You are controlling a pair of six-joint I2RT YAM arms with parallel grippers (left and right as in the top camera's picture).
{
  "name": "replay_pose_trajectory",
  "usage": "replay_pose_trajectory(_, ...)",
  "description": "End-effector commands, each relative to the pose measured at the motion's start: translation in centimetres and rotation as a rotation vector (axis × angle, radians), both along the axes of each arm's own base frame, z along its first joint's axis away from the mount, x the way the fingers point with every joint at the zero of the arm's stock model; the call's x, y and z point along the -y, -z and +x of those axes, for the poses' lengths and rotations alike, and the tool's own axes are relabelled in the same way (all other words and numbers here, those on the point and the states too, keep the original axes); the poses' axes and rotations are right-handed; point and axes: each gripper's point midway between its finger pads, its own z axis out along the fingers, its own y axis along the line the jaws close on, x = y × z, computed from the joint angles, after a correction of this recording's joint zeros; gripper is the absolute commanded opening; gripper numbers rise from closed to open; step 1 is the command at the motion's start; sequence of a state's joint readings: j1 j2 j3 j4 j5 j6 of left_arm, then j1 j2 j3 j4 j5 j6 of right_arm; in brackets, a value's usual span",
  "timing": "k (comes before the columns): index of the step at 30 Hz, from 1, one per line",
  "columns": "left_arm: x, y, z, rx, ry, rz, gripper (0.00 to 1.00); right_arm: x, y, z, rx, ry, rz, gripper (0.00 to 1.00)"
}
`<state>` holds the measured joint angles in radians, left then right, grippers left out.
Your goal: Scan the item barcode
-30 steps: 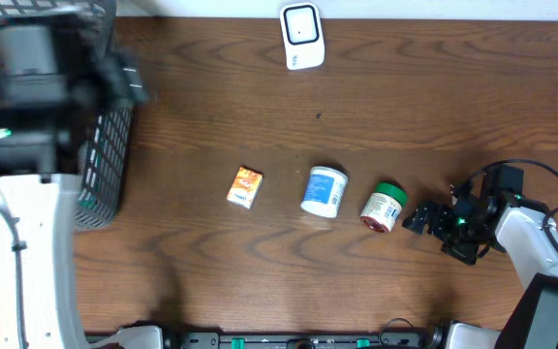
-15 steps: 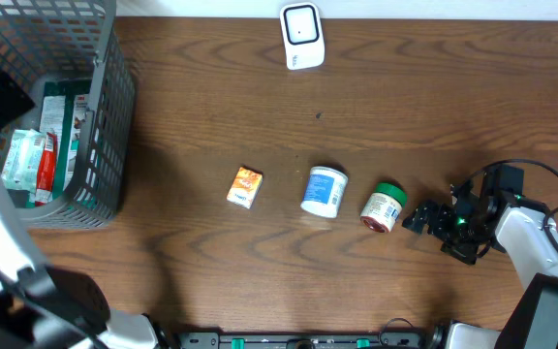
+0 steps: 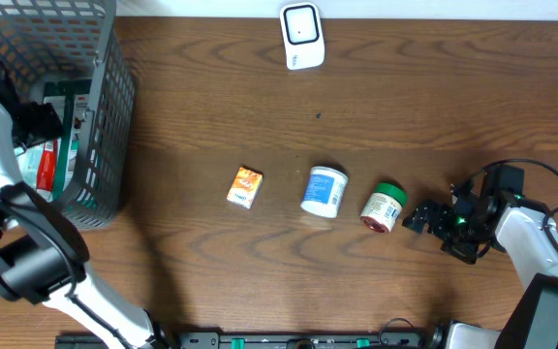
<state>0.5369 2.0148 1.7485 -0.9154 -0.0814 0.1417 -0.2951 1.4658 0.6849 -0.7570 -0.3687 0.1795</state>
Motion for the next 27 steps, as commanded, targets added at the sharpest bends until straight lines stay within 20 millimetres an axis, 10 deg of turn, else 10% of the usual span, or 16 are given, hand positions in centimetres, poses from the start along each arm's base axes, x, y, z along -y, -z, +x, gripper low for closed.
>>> replay_pose_trajectory(1, 0.1, 3.6, -0.7, -0.097, 0.06, -0.027, 0.98, -0.2, 0.0, 0.1, 0.0, 0.002, 0.003, 0.99)
replay_pose_trajectory(15, 1.7, 13.7, -3.1, -0.289, 0.048, -0.214, 0.99, -0.2, 0.0, 0.1, 0.0, 0.002, 0.003, 0.99)
replay_pose_trajectory(21, 3.5, 12.6, -2.5, -0.235, 0.066, -0.312, 0.1, -0.2, 0.0, 0.1, 0.0, 0.002, 0.003, 0.99)
replay_pose_trajectory(26, 2.6, 8.5, -1.0, -0.163, 0.067, -0.264, 0.11, -0.2, 0.0, 0.1, 0.0, 0.002, 0.003, 0.99)
replay_pose_trajectory(27, 2.4, 7.7, -0.7, -0.143, 0.066, -0.251, 0.27, -0.2, 0.0, 0.1, 0.0, 0.002, 0.003, 0.99)
